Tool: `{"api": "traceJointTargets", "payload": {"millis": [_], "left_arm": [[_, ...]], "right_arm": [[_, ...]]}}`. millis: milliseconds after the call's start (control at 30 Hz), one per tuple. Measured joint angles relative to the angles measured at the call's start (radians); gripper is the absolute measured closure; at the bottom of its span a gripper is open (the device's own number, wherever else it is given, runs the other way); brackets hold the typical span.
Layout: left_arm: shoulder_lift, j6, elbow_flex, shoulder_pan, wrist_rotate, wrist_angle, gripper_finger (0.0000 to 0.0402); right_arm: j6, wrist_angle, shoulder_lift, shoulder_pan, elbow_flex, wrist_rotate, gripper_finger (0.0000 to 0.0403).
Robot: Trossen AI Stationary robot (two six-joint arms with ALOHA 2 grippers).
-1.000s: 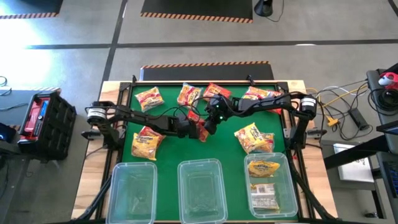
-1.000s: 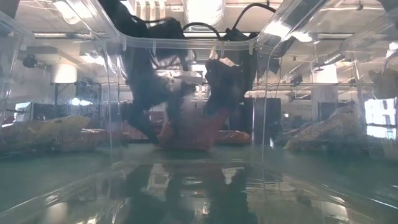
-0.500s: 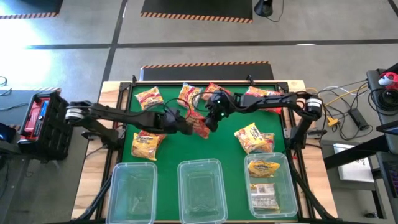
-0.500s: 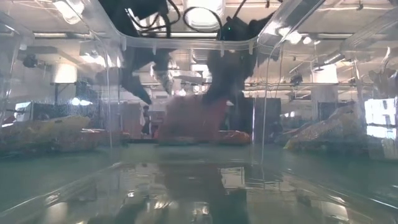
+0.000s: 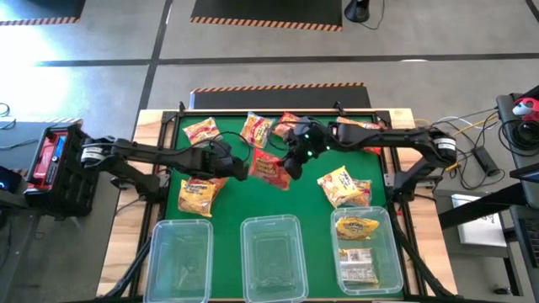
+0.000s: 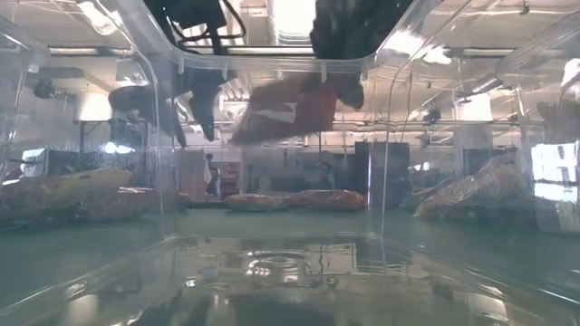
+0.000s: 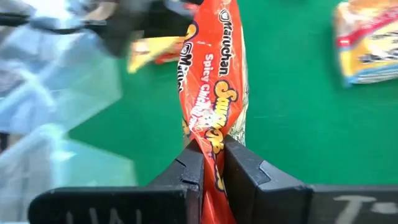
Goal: Sort Maruchan noodles
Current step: Put the orange noodle pack into the middle transparent bin
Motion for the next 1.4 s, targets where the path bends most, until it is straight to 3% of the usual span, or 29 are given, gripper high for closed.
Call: {"api": "traceJointTargets", "payload": {"millis": [167, 300, 767, 1400], "left_arm": [[0.017, 0.031, 0.0, 0.0, -0.021, -0.012, 0.017], [0.023, 0.067, 0.0, 0.003, -0.029, -0.024, 0.0171], [0.022, 0.11, 0.0, 0.004, -0.051, -0.027, 0.0171], [0.022, 0.123, 0.003, 0.004, -0.024, -0.016, 0.0171]], "right_arm": [[0.041, -0.002, -0.056, 0.11, 0.024, 0.004, 0.037], [0.082, 0.0, -0.077, 0.207, 0.048, 0.115, 0.037], [0.222, 0.044, -0.027, 0.478, 0.063, 0.216, 0.037], [0.135, 0.166, 0.119, 0.486, 0.062, 0.236, 0.0369]]}}
